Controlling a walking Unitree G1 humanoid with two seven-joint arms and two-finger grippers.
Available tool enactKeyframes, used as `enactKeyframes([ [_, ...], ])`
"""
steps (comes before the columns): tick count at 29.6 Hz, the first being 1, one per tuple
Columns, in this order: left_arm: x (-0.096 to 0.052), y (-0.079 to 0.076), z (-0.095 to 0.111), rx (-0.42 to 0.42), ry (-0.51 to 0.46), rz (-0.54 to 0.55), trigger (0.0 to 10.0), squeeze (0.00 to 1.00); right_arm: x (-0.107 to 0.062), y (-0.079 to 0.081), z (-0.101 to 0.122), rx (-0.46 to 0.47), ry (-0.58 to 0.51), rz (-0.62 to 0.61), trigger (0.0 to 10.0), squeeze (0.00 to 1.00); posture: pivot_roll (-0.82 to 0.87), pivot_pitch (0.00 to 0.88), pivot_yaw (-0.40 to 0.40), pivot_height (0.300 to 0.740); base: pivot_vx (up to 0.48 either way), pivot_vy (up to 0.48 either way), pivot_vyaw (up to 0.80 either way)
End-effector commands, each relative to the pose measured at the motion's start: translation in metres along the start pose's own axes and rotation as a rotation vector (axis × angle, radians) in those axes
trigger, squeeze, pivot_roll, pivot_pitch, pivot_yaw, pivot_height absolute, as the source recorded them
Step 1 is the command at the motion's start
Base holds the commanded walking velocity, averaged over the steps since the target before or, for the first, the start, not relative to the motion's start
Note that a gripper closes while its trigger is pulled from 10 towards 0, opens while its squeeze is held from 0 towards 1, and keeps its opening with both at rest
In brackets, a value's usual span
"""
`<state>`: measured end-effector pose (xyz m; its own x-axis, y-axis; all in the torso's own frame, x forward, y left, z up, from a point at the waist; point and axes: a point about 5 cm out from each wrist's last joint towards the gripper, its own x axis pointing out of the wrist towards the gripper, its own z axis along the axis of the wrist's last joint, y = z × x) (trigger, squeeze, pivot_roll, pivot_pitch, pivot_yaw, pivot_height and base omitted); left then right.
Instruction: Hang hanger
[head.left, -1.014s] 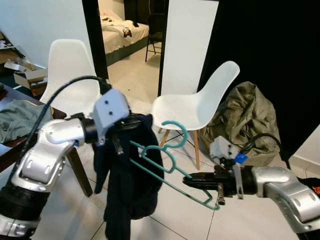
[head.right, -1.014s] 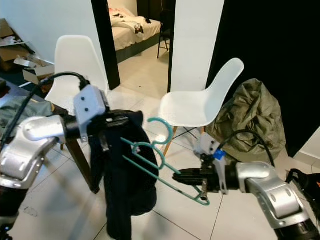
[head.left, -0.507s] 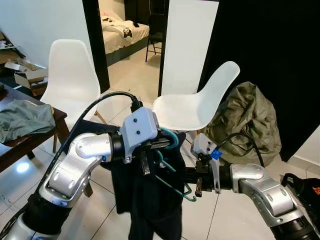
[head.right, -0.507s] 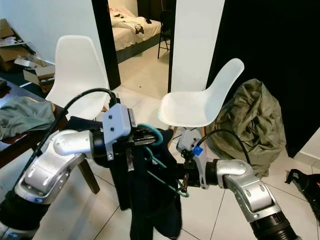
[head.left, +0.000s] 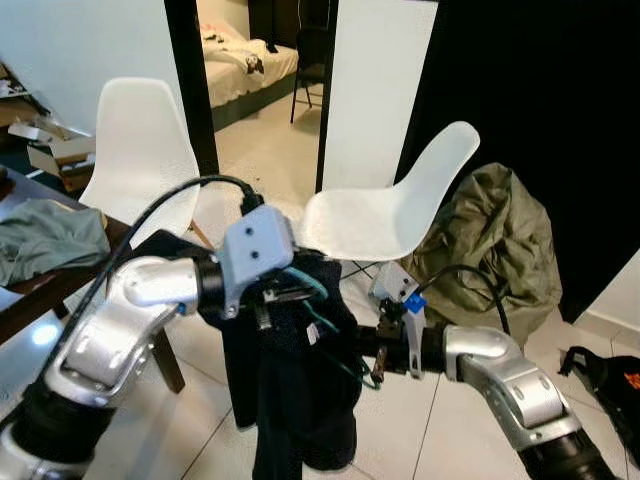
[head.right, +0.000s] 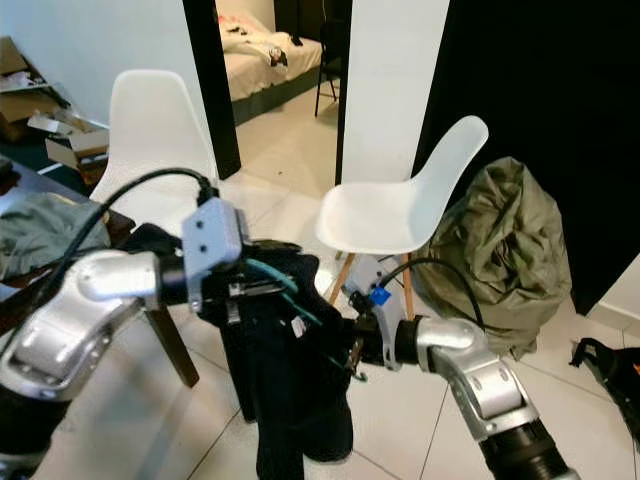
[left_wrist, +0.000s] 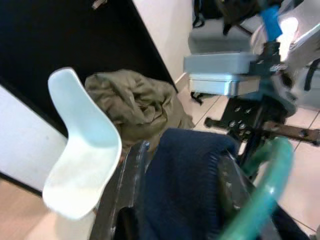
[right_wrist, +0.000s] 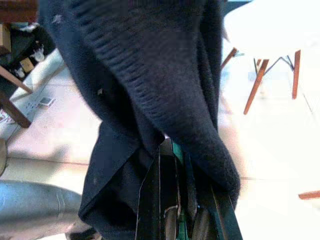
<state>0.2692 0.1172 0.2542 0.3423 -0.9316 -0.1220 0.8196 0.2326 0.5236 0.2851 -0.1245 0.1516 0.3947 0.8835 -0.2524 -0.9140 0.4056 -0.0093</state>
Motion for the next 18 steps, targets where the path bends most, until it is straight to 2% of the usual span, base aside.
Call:
enactKeyframes([
  [1, 0.004, -0.014, -0.002, -0.033, 0.004, -0.111, 10.0, 1.00, -0.002, -0.009, 0.024, -0.062, -0.097, -0.052, 10.0, 0.00, 0.04, 0.000, -0.036, 0.740, 0.000, 0.000, 0.00],
  [5, -0.001, -0.013, 0.003, -0.032, -0.001, -0.126, 10.0, 1.00, 0.000, -0.011, 0.025, -0.061, -0.111, -0.067, 10.0, 0.00, 0.05, 0.000, -0.037, 0.740, 0.000, 0.000, 0.00],
  [7, -0.007, -0.011, 0.008, -0.034, -0.014, -0.135, 10.0, 1.00, 0.001, -0.012, 0.026, -0.061, -0.118, -0.079, 10.0, 0.00, 0.06, 0.000, -0.036, 0.740, 0.000, 0.000, 0.00],
  [8, -0.015, -0.007, 0.010, -0.018, 0.009, -0.135, 10.0, 1.00, 0.002, -0.014, 0.027, -0.059, -0.128, -0.097, 10.0, 0.00, 0.06, 0.000, -0.035, 0.740, 0.000, 0.000, 0.00],
  [9, -0.015, -0.007, 0.010, -0.018, 0.009, -0.135, 10.0, 1.00, 0.002, -0.014, 0.027, -0.059, -0.128, -0.097, 10.0, 0.00, 0.06, 0.000, -0.035, 0.740, 0.000, 0.000, 0.00],
  [11, -0.030, 0.008, 0.002, 0.061, 0.148, -0.090, 10.0, 1.00, 0.003, -0.017, 0.027, -0.057, -0.137, -0.115, 10.0, 0.00, 0.06, 0.000, -0.032, 0.740, 0.000, 0.000, 0.00],
  [14, -0.035, 0.013, -0.002, 0.086, 0.200, -0.072, 10.0, 1.00, 0.003, -0.017, 0.027, -0.056, -0.139, -0.117, 10.0, 0.00, 0.06, 0.000, -0.032, 0.740, 0.000, 0.000, 0.00],
  [15, -0.042, 0.019, -0.018, 0.138, 0.349, -0.047, 10.0, 1.00, 0.004, -0.014, 0.026, -0.053, -0.140, -0.101, 10.0, 0.00, 0.06, 0.000, -0.026, 0.740, 0.000, 0.000, 0.00],
  [18, -0.045, 0.020, -0.023, 0.152, 0.393, -0.047, 10.0, 1.00, 0.005, -0.013, 0.026, -0.051, -0.141, -0.095, 10.0, 0.00, 0.06, 0.000, -0.026, 0.740, 0.000, 0.000, 0.00],
])
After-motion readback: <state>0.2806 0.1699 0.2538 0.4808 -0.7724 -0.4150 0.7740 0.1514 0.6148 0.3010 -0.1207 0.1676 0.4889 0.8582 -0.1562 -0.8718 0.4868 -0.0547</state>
